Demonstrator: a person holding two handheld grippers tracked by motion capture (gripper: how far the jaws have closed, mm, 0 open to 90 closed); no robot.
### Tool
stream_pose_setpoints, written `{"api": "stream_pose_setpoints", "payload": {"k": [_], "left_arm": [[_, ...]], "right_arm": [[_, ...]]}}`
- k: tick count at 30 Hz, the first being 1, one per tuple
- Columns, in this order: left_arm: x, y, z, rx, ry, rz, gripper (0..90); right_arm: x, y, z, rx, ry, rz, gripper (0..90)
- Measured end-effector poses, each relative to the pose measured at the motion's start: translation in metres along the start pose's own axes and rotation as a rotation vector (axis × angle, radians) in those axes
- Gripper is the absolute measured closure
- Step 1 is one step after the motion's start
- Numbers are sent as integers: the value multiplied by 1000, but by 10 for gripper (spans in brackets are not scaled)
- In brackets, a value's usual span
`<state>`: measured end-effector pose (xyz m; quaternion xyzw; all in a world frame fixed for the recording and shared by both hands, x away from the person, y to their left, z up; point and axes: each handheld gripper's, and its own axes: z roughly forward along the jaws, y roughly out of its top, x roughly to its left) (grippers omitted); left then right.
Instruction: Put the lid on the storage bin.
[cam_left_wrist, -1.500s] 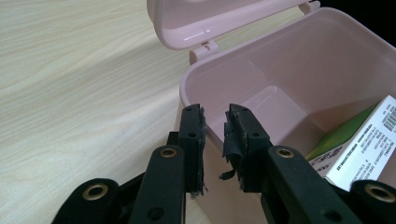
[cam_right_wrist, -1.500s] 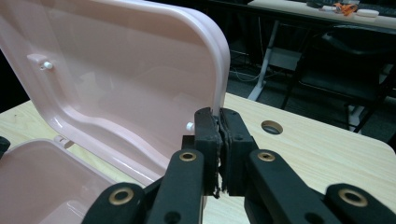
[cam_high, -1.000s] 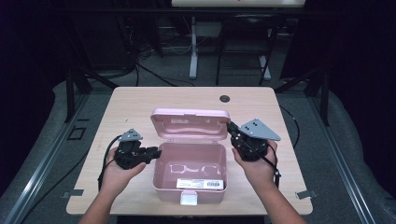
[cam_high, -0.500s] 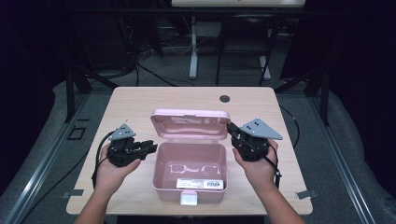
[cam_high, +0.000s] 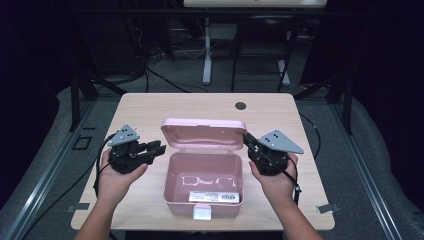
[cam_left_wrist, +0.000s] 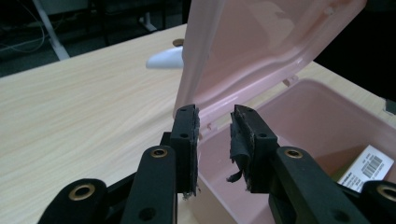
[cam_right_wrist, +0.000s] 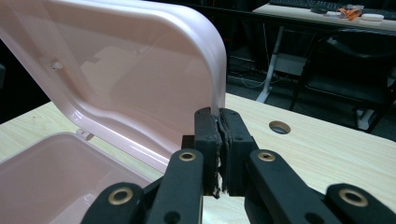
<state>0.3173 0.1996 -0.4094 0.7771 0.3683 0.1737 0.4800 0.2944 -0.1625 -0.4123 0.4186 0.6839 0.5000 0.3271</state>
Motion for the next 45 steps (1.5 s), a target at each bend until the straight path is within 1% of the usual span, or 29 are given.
{"api": "stream_pose_setpoints", "payload": {"k": [2, 8, 9, 15, 17, 21, 24, 25, 30, 36, 41, 45], "left_arm": [[-1, 4, -1, -12, 11, 3, 706], [-3, 19, -3, -33, 22, 18, 705], [-3, 20, -3, -42, 26, 15, 705], [-4, 28, -5, -53, 37, 15, 718], [-4, 31, -5, -50, 39, 22, 718], [-5, 37, -5, -59, 46, 28, 718], [-6, 40, -6, -58, 33, 28, 742], [-7, 41, -7, -56, 36, 29, 749], [-9, 42, -7, -45, 50, 32, 774], [-11, 40, -11, -32, 48, 34, 810], [-10, 38, -12, -38, 46, 25, 815], [-11, 37, -13, -42, 47, 26, 814]], "right_arm": [[0, 0, -1, 0, 0, -2, 867], [1, -1, -2, 2, 0, -6, 866], [1, -1, -2, 3, 1, -5, 866], [2, -1, -3, 3, 2, -8, 865], [2, -1, -3, 4, 4, -7, 865], [2, -1, -4, 6, 4, -9, 865], [2, -1, -4, 6, 4, -8, 865], [2, -1, -4, 7, 4, -8, 864], [1, -1, -3, 8, 5, -4, 863], [-1, -1, -3, 6, 17, 6, 862], [-1, -1, -1, 4, 22, 4, 862], [-1, 0, 1, 2, 22, 4, 862]]}}
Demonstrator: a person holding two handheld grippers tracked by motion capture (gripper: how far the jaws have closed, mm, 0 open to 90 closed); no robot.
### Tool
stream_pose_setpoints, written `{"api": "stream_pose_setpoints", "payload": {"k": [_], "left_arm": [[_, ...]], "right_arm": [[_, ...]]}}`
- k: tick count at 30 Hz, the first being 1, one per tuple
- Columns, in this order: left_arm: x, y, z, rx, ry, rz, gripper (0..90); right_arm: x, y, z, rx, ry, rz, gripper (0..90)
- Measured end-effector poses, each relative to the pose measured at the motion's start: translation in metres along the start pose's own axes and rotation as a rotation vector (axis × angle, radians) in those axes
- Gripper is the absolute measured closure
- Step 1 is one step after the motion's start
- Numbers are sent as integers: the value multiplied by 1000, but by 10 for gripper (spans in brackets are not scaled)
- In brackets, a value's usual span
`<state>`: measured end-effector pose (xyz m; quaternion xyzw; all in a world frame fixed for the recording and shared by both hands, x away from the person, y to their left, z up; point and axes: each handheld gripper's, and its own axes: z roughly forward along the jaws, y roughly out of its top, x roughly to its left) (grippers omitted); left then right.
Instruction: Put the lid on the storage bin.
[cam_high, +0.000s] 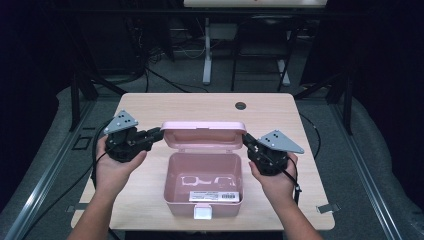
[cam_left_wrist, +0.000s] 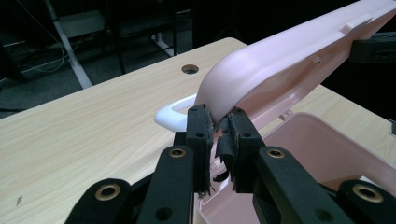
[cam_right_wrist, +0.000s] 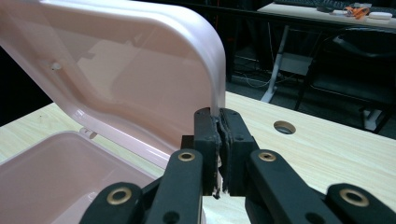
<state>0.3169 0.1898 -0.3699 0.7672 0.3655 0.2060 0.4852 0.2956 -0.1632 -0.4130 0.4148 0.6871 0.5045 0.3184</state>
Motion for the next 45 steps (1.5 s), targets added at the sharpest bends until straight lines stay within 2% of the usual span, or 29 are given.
{"api": "stream_pose_setpoints", "payload": {"k": [34, 45], "left_arm": [[-1, -6, -5, -1, -35, -15, 800], [-2, -9, -6, -1, -41, -16, 791]], "right_arm": [[2, 0, -6, 20, 23, 3, 822], [3, 7, -15, 8, 46, 6, 817]]}}
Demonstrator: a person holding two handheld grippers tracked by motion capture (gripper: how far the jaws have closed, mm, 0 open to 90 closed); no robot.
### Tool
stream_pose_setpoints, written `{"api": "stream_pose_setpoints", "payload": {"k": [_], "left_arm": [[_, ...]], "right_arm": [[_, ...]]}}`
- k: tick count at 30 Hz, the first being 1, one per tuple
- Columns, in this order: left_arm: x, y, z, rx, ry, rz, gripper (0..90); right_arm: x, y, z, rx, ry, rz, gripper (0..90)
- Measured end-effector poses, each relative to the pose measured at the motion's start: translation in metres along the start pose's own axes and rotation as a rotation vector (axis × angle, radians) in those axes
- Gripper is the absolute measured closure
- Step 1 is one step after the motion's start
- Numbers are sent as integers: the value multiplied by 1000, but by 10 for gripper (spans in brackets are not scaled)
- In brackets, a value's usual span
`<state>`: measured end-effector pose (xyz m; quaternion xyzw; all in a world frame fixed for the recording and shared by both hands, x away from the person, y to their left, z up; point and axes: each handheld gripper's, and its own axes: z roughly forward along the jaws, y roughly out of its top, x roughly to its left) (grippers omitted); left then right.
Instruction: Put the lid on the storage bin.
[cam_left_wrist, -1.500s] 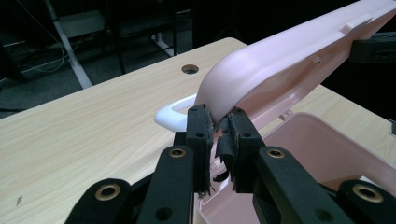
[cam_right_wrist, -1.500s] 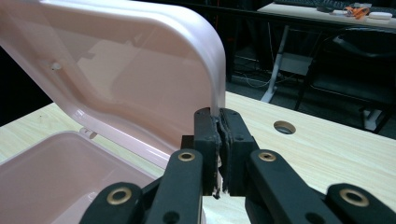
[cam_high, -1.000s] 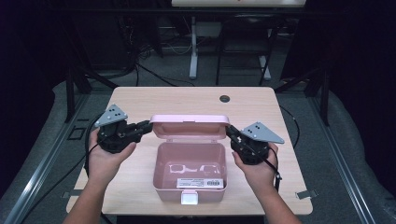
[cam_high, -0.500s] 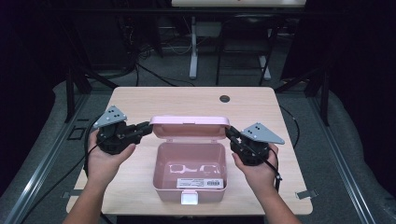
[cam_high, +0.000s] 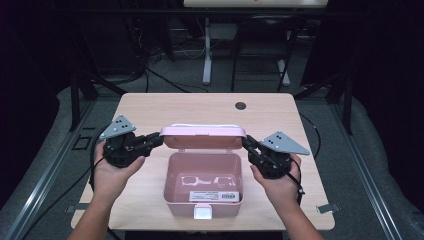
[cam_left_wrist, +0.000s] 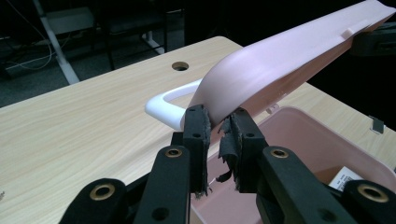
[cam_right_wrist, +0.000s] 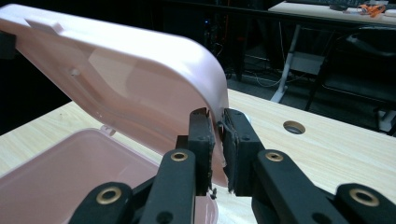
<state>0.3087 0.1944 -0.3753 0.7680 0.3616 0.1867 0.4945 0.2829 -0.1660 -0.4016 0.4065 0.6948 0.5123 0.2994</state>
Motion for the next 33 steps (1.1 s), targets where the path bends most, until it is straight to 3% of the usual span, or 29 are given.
{"api": "stream_pose_setpoints", "payload": {"k": [33], "left_arm": [[-6, -15, -9, -8, -38, -6, 771]], "right_arm": [[11, -2, -20, 2, 22, -27, 792]]}}
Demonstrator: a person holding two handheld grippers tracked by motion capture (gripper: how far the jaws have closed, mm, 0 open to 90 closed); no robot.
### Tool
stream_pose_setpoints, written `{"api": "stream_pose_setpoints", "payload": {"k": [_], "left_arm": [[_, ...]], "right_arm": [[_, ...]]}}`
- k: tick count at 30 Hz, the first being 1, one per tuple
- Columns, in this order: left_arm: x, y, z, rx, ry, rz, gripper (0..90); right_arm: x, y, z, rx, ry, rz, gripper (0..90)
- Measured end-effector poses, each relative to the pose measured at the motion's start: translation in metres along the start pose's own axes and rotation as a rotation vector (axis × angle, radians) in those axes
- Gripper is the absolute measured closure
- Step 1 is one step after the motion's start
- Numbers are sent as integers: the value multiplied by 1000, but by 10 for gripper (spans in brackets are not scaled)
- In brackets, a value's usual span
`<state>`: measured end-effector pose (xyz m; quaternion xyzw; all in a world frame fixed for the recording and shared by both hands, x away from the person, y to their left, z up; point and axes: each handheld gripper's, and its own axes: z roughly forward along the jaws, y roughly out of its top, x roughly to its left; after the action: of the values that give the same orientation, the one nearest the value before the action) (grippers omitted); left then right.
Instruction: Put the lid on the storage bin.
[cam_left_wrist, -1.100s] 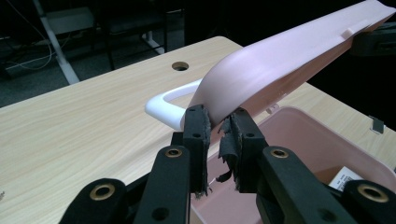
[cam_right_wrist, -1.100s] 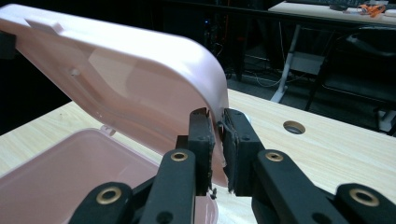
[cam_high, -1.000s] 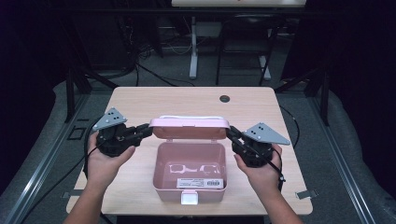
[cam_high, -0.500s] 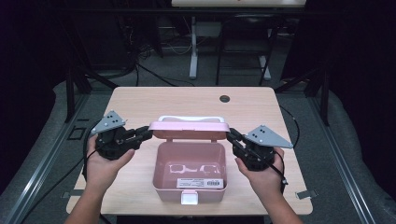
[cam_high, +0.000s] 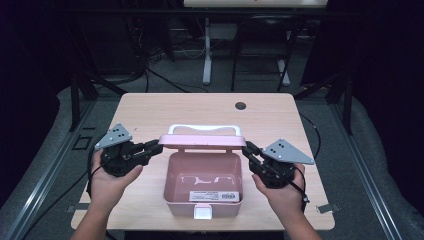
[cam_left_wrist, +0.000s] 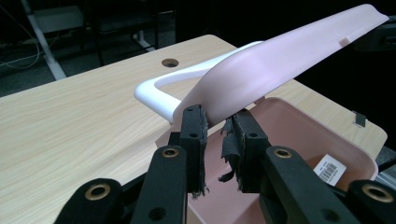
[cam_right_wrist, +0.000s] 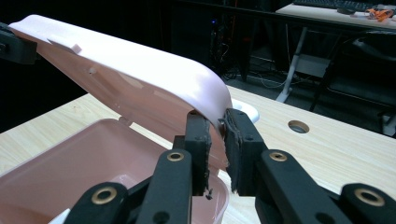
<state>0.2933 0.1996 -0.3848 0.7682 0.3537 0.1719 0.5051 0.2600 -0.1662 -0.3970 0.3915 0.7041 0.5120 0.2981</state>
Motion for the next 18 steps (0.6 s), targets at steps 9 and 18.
{"api": "stream_pose_setpoints", "payload": {"k": [9, 18], "left_arm": [[-2, -3, -2, 3, 1, 6, 771], [-5, -8, -5, 9, -3, 7, 767]], "right_arm": [[2, -2, -2, 1, 7, 3, 780], [5, -5, -7, 13, 16, 1, 772]]}}
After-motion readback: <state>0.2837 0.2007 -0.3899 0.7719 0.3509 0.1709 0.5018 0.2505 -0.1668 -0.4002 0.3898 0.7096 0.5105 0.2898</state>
